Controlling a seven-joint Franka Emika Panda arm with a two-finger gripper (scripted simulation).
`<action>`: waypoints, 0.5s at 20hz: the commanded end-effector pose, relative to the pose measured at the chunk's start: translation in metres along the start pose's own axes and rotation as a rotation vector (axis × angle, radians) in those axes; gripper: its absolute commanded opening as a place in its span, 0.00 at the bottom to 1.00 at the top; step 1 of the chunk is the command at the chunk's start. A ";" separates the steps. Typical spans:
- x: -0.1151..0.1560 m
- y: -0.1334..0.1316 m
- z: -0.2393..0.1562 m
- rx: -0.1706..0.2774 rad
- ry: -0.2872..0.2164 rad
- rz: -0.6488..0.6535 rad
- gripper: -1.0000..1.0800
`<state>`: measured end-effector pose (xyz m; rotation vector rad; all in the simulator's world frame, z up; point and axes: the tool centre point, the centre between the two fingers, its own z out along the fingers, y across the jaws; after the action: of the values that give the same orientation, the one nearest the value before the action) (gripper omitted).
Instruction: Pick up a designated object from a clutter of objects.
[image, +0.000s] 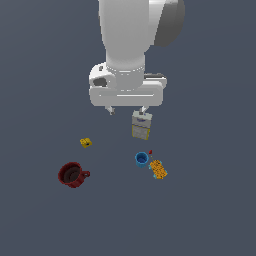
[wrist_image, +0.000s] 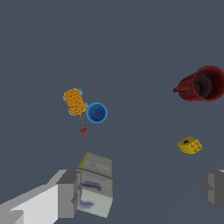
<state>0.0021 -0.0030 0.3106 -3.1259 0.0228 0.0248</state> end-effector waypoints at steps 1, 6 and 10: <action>0.000 0.000 0.000 0.000 0.000 0.000 0.96; 0.002 -0.014 -0.002 -0.003 0.011 -0.020 0.96; 0.003 -0.032 -0.005 -0.006 0.024 -0.046 0.96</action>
<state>0.0051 0.0230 0.3154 -3.1307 -0.0363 -0.0060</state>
